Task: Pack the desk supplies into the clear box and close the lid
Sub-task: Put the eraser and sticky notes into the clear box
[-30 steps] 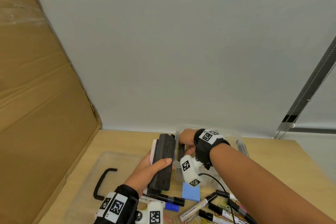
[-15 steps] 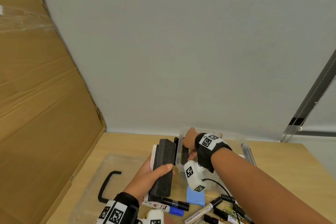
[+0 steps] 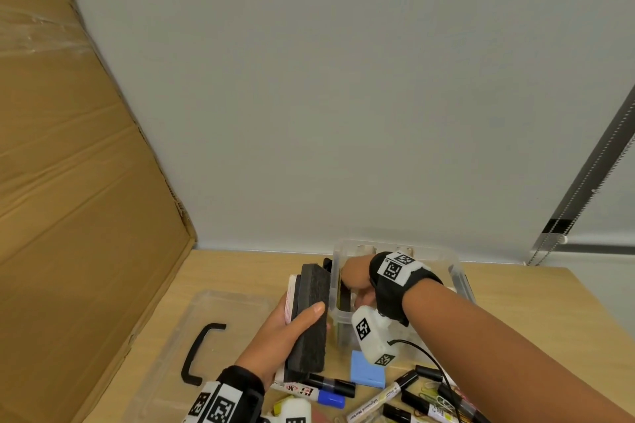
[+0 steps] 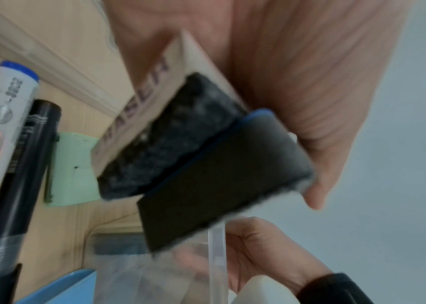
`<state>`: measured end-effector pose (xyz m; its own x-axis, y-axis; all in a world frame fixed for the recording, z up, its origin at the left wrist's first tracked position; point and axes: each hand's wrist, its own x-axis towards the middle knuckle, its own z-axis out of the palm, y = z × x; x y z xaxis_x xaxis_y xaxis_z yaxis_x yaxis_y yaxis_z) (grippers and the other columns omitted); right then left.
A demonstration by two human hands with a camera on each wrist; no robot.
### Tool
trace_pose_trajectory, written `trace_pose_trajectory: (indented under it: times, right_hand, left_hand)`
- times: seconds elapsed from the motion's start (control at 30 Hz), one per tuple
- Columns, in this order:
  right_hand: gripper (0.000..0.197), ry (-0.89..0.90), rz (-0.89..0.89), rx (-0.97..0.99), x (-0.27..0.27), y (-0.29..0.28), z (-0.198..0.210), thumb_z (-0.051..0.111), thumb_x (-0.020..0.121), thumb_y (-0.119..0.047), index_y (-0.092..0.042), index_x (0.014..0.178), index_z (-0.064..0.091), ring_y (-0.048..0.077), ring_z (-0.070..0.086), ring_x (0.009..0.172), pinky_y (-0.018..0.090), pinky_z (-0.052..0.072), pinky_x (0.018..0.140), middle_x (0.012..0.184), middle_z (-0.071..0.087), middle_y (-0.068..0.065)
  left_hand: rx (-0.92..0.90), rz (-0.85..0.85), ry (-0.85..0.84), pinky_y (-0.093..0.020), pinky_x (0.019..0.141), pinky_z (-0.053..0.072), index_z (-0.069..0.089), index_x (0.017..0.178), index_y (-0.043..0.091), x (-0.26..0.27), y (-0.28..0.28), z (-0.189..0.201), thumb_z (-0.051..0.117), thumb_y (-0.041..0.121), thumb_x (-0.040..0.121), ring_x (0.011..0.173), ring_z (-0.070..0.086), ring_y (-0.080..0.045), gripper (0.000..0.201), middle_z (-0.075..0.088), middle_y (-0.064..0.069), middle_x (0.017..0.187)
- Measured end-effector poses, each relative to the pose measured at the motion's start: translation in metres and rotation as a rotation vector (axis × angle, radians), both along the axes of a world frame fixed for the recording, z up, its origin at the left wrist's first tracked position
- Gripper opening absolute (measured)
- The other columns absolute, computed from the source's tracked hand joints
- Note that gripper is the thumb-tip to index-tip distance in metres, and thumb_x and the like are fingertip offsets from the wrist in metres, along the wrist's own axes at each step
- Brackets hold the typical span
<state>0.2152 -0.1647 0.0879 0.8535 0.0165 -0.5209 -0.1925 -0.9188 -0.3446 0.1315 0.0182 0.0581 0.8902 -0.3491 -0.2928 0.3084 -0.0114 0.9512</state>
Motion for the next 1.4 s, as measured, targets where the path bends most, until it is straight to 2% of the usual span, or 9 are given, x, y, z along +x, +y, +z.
trace_pose_trajectory:
  times: [0.07,0.23,0.33,0.43,0.73,0.97,1.17,1.33,1.4]
  right_hand:
    - [0.041,-0.049,-0.093,0.096,-0.005,0.002,0.015,0.041,0.099,-0.007,0.009,0.136,0.04,0.035,0.04,0.133,0.035,0.028,0.111,0.143,0.042,0.024]
    - [0.029,-0.368,-0.115,0.279,-0.024,-0.012,0.046,0.042,0.097,-0.019,-0.009,0.123,0.051,0.025,0.057,0.106,0.039,0.05,0.095,0.122,0.056,0.009]
    - [0.035,-0.287,-0.056,0.499,-0.045,-0.013,0.057,0.049,0.096,-0.033,-0.014,0.125,0.051,0.023,0.062,0.104,0.038,0.055,0.089,0.122,0.057,0.007]
    - [0.05,-0.145,-0.006,0.731,-0.059,-0.011,0.067,0.054,0.094,-0.035,-0.023,0.14,0.039,0.024,0.065,0.104,0.035,0.058,0.083,0.131,0.05,0.003]
    - [0.048,-0.007,-0.013,0.91,-0.054,-0.038,0.076,0.065,0.088,-0.015,-0.018,0.132,0.045,0.025,0.069,0.097,0.034,0.055,0.091,0.114,0.065,0.014]
    - [0.054,-0.417,-0.1,0.451,-0.036,-0.046,0.09,0.067,0.085,-0.022,-0.02,0.129,0.037,0.022,0.062,0.094,0.032,0.055,0.086,0.114,0.056,0.007]
    - [0.056,-0.205,-0.126,0.066,0.001,-0.018,0.058,0.063,0.085,-0.025,-0.007,0.131,0.039,0.029,0.059,0.108,0.037,0.052,0.092,0.124,0.056,0.015]
    - [0.021,-0.082,0.031,-0.156,0.016,0.002,0.036,0.049,0.094,-0.023,-0.005,0.091,0.058,0.029,0.059,0.104,0.036,0.046,0.093,0.128,0.059,0.015]
    - [0.037,-0.075,0.099,-0.275,0.04,-0.006,-0.001,0.056,0.089,-0.026,-0.004,0.118,0.059,0.024,0.057,0.099,0.039,0.046,0.097,0.134,0.056,0.015]
  left_hand:
    - [-0.018,0.024,0.034,-0.044,0.088,0.055,0.053,0.116,0.028,-0.001,0.002,0.001,0.059,0.043,0.083,0.101,0.066,-0.026,0.036,0.067,-0.013,0.11]
    - [-0.067,0.064,0.063,-0.049,0.092,0.05,0.048,0.124,0.025,-0.003,0.002,0.009,0.046,0.035,0.092,0.105,0.06,-0.031,0.033,0.061,-0.014,0.113]
    - [0.027,0.056,-0.119,-0.035,0.104,0.041,0.044,0.129,0.036,-0.005,-0.01,0.017,0.046,0.037,0.096,0.115,0.054,-0.011,0.033,0.059,0.012,0.118]
    - [0.044,0.016,-0.26,-0.011,0.083,0.047,0.042,0.129,0.043,-0.006,-0.024,0.024,0.05,0.035,0.094,0.105,0.06,0.005,0.036,0.06,0.02,0.12]
    - [0.006,0.079,-0.33,-0.024,0.082,0.054,0.053,0.124,0.035,-0.007,-0.033,0.033,0.053,0.039,0.087,0.101,0.066,-0.008,0.038,0.07,0.008,0.11]
    - [0.201,0.083,-0.35,-0.027,0.088,0.051,0.038,0.137,0.037,-0.002,-0.025,0.009,0.053,0.048,0.084,0.107,0.059,-0.011,0.057,0.056,0.008,0.125]
    - [0.261,-0.017,-0.333,-0.025,0.089,0.052,0.033,0.14,0.042,-0.003,-0.029,-0.005,0.049,0.054,0.085,0.116,0.054,-0.014,0.058,0.05,0.009,0.135]
    - [0.245,-0.024,-0.32,-0.017,0.075,0.051,0.034,0.137,0.042,0.0,-0.027,-0.003,0.048,0.052,0.086,0.108,0.057,-0.01,0.054,0.053,0.007,0.13]
    - [0.235,-0.028,-0.311,-0.018,0.075,0.052,0.034,0.138,0.04,0.0,-0.026,-0.003,0.048,0.054,0.084,0.107,0.057,-0.01,0.058,0.053,0.005,0.129]
